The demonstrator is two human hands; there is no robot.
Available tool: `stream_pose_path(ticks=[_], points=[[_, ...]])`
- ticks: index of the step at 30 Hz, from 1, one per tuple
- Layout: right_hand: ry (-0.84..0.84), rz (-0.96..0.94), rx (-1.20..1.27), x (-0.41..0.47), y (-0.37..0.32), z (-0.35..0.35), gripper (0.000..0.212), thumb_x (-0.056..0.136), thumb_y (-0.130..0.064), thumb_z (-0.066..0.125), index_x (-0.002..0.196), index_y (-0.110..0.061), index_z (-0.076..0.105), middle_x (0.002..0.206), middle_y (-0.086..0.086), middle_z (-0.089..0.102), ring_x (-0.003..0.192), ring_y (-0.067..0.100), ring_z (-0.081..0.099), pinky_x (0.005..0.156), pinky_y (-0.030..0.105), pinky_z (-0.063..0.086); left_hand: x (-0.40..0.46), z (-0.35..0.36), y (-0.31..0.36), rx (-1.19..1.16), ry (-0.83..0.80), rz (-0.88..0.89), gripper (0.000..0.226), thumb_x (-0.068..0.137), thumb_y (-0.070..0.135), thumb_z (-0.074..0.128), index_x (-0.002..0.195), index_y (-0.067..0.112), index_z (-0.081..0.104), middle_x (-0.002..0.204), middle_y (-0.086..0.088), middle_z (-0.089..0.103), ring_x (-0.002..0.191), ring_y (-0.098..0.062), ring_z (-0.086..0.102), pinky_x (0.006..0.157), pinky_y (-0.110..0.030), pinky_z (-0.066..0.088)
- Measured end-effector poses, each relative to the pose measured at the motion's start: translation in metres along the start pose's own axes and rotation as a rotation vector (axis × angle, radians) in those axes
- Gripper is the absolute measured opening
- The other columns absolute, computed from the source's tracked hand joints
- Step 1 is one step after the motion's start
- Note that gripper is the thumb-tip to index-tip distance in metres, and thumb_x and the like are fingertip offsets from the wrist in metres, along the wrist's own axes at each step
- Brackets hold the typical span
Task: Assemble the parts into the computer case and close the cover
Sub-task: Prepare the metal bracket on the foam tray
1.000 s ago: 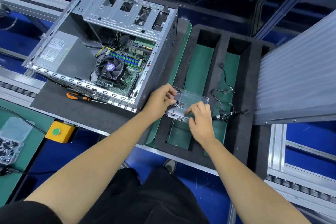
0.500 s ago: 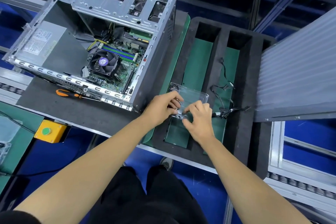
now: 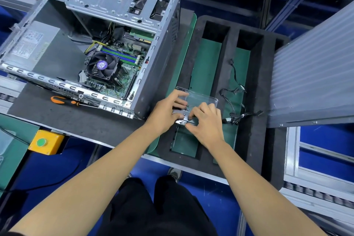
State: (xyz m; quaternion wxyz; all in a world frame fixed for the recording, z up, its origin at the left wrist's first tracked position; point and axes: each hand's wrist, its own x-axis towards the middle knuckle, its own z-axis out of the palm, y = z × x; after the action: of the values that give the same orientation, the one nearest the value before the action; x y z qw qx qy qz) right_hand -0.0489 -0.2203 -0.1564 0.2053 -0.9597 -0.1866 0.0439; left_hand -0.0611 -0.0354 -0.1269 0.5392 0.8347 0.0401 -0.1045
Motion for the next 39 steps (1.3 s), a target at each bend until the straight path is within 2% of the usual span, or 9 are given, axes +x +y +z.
stream_pose_path(ticks=[6,10,19,22,26,28,30,33,39], points=[[0.066,-0.152,-0.129,0.007,-0.001,-0.004,0.018,0.078,-0.041,0.061,0.078,-0.024,0.066,0.084,-0.005,0.05,0.085,0.023,0.046,0.088,0.037,0.036,0.001,-0.003,-0.002,0.031,0.069,0.032,0.064,0.081,-0.007,0.074,0.124,0.036,0.055,0.102,0.014,0.068,0.098,-0.003,0.062,0.072,-0.004,0.041],[0.069,-0.293,-0.285,0.013,-0.001,-0.004,0.014,0.079,-0.035,0.071,0.076,-0.021,0.067,0.079,-0.004,0.052,0.082,0.024,0.05,0.087,0.039,0.04,0.001,-0.004,-0.003,-0.006,0.106,0.012,0.052,0.086,-0.003,0.072,0.124,0.028,0.057,0.103,0.01,0.068,0.097,-0.005,0.062,0.074,-0.005,0.04],[0.071,-0.228,-0.359,0.014,-0.005,-0.01,0.013,0.081,-0.033,0.066,0.08,-0.021,0.062,0.079,-0.005,0.053,0.083,0.023,0.048,0.088,0.04,0.035,-0.011,0.003,-0.001,-0.025,0.238,0.034,0.015,0.098,0.015,0.063,0.112,0.02,0.061,0.107,0.006,0.06,0.098,-0.007,0.057,0.085,-0.018,0.046],[0.171,-0.07,-0.193,0.016,-0.01,-0.018,0.013,0.08,-0.031,0.07,0.078,-0.021,0.062,0.081,-0.006,0.054,0.084,0.023,0.049,0.091,0.04,0.034,-0.014,0.011,0.004,-0.226,0.27,-0.089,0.006,0.103,0.027,0.054,0.103,0.024,0.059,0.098,0.003,0.065,0.09,-0.014,0.063,0.077,-0.027,0.051],[0.343,-0.076,0.043,0.024,-0.031,-0.03,0.01,0.077,-0.032,0.059,0.075,-0.022,0.06,0.078,-0.008,0.051,0.084,0.019,0.044,0.093,0.038,0.032,-0.007,0.025,0.017,-0.645,0.277,-0.347,0.035,0.106,0.042,0.046,0.097,0.012,0.06,0.081,-0.001,0.07,0.07,-0.017,0.065,0.057,-0.032,0.048],[0.337,-0.143,0.106,0.028,-0.039,-0.031,0.007,0.074,-0.032,0.062,0.076,-0.025,0.061,0.079,-0.011,0.05,0.085,0.016,0.042,0.093,0.037,0.03,-0.001,0.029,0.027,-0.923,0.263,-0.493,0.044,0.106,0.045,0.043,0.089,0.01,0.061,0.077,-0.01,0.068,0.068,-0.022,0.062,0.06,-0.034,0.048],[0.291,-0.153,0.163,0.031,-0.04,-0.028,0.011,0.073,-0.034,0.064,0.081,-0.027,0.063,0.084,-0.012,0.051,0.088,0.015,0.041,0.09,0.036,0.031,0.003,0.03,0.03,-1.064,0.289,-0.565,0.043,0.106,0.042,0.044,0.083,0.011,0.062,0.068,-0.009,0.065,0.06,-0.02,0.059,0.058,-0.031,0.045],[0.295,-0.009,0.311,0.04,-0.033,-0.022,0.01,0.079,-0.034,0.059,0.087,-0.027,0.06,0.091,-0.011,0.053,0.089,0.015,0.039,0.082,0.039,0.036,0.001,0.027,0.025,-1.03,0.299,-0.557,0.037,0.107,0.034,0.046,0.085,0.009,0.062,0.057,-0.001,0.055,0.045,-0.011,0.041,0.041,-0.02,0.028],[0.182,0.018,-0.066,0.072,-0.014,-0.001,0.017,0.08,-0.03,0.068,0.096,-0.026,0.07,0.105,-0.005,0.047,0.093,0.012,0.021,0.087,0.034,0.035,-0.001,0.016,0.012,-0.867,0.358,-0.49,0.025,0.103,0.005,0.045,0.103,0.01,0.07,0.071,0.0,0.065,0.054,-0.009,0.05,0.046,-0.019,0.036]])
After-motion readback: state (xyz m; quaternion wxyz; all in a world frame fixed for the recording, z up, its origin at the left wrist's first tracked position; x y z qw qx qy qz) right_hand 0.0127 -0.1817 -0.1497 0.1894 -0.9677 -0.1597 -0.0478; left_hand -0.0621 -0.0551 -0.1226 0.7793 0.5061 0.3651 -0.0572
